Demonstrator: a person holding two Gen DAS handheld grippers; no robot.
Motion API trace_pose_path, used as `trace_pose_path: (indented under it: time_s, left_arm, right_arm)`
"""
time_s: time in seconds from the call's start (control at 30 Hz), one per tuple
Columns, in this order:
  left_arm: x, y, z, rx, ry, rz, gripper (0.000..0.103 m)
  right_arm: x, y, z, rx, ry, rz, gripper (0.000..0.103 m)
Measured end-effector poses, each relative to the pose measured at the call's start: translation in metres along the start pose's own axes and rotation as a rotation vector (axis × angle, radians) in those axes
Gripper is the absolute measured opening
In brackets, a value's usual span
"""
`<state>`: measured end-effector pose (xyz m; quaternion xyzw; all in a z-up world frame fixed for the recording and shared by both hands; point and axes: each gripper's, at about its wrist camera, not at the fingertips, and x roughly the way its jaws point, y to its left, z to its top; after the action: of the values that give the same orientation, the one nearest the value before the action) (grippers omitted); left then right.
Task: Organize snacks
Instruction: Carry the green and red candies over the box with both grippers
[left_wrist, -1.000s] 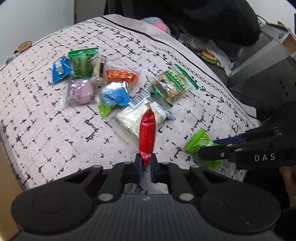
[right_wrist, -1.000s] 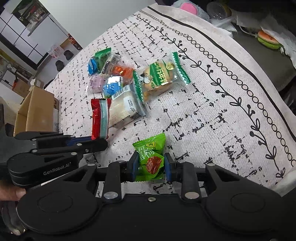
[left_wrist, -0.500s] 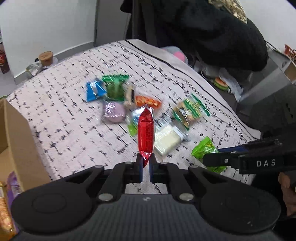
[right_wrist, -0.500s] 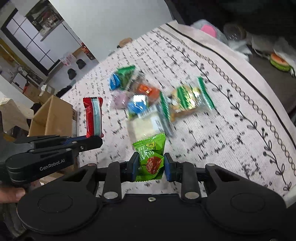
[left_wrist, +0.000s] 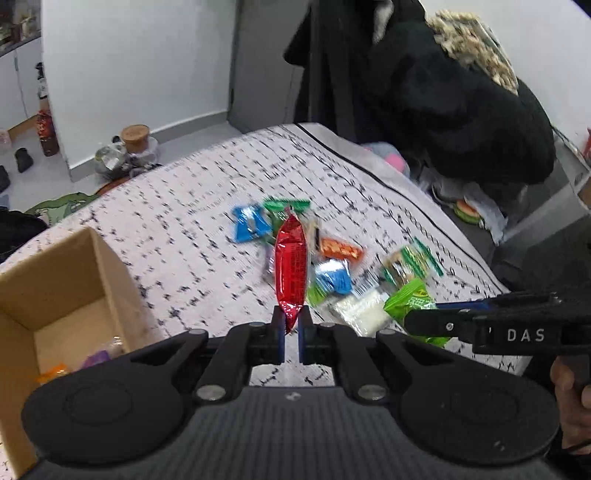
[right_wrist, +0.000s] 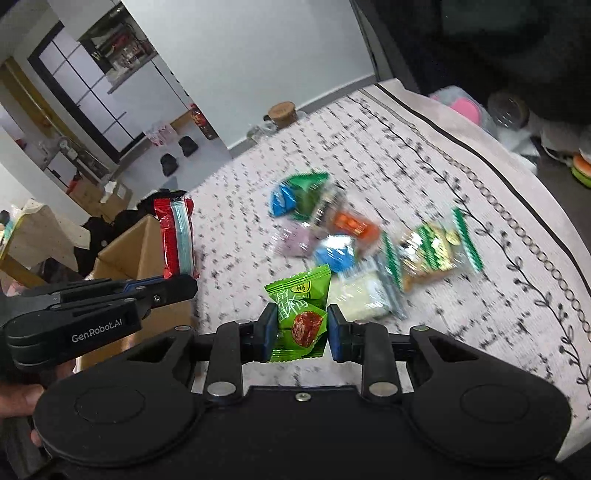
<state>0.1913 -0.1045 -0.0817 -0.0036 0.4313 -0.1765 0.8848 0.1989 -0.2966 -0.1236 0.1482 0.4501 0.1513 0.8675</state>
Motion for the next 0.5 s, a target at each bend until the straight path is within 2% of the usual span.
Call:
trace_pose_path:
  time_s: [0.5]
  left_arm:
    - [-0.051, 0.04, 0.005, -0.098, -0.088, 0.071, 0.005]
  right_arm:
    - [0.004, 0.052, 0.022, -0.044, -0.033, 0.089, 0.028]
